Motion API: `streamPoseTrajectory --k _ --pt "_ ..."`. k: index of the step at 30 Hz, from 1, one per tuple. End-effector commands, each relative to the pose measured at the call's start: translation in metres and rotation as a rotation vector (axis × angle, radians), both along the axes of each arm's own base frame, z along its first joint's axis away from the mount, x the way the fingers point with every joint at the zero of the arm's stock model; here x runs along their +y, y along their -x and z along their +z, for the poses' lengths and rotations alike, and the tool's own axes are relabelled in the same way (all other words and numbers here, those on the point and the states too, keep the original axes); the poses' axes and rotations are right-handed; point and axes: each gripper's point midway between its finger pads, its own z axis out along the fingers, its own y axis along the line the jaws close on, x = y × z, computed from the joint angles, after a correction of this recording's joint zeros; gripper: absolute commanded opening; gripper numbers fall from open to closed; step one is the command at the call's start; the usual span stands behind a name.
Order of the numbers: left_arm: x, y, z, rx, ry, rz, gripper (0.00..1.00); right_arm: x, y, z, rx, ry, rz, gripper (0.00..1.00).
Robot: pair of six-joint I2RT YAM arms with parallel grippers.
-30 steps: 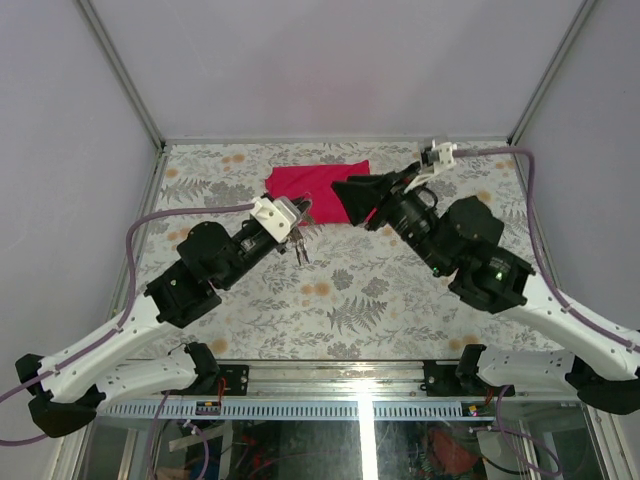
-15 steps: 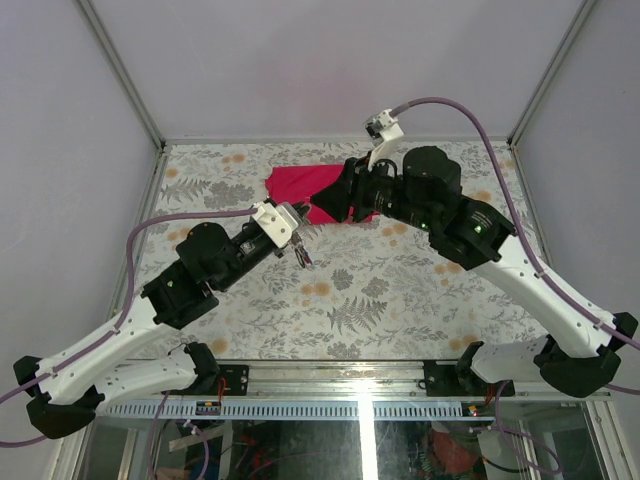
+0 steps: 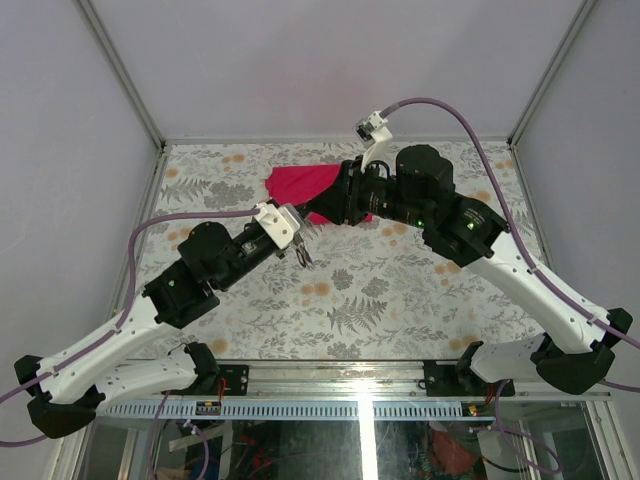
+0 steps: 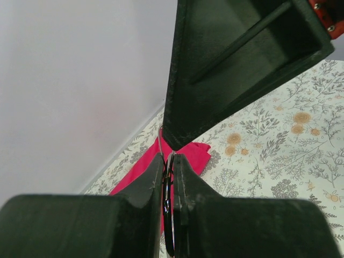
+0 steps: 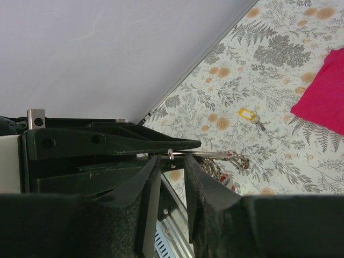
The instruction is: Put the keys on the keyring
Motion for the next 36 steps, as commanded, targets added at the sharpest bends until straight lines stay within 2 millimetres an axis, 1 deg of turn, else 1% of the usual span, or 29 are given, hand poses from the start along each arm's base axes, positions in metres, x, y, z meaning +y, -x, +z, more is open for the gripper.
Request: streamPoseTrajectory --k 1,4,7,10,11,17,21,26,28,33,36 --pt "0.0021 0.0032 0.0289 -0.057 0.061 -0.010 0.00 0.0081 0.0004 0.0242 -0.039 -0.079 0.038 0.27" --pt "0.0037 0.0035 0.0283 -0.058 0.064 -0.007 0.00 0.0093 0.0003 0.0248 -0.036 -0.094 0.039 0.23" --pt "0.0047 0.0036 0.0279 -0.059 0.067 -0.004 0.00 0.0099 -0.0018 0.0228 -0.034 -0.089 0.033 0.15" --pt "0.0055 0.0042 0.0288 -0.062 0.071 -0.002 0.00 0.0101 -0.0025 0.0222 -0.035 -0.090 0.030 0.03" --pt "0.0062 0.0041 0.0290 -0.061 0.072 0.000 0.02 0.0100 -0.0025 0.0230 -0.035 -0.092 0.029 0.01" --pt "0.0100 0.0048 0.0302 -0.066 0.090 0.010 0.20 0.0095 -0.0020 0.0213 -0.035 -0.087 0.031 0.00" --pt "0.0097 0.0055 0.0300 -0.064 0.092 0.007 0.25 0.0099 -0.0019 0.0206 -0.036 -0.088 0.034 0.00" --pt "0.0101 0.0057 0.0313 -0.066 0.096 0.006 0.27 0.0097 -0.0021 0.0198 -0.035 -0.088 0.031 0.00" --pt "0.0101 0.0048 0.0311 -0.066 0.094 0.011 0.26 0.0098 -0.0020 0.0199 -0.035 -0.089 0.033 0.00" --pt "0.0089 0.0038 0.0303 -0.062 0.093 0.011 0.12 0.0088 -0.0016 0.0203 -0.038 -0.090 0.031 0.00" --pt "0.0093 0.0037 0.0321 -0.059 0.102 0.014 0.01 0.0088 -0.0013 0.0182 -0.037 -0.088 0.034 0.00"
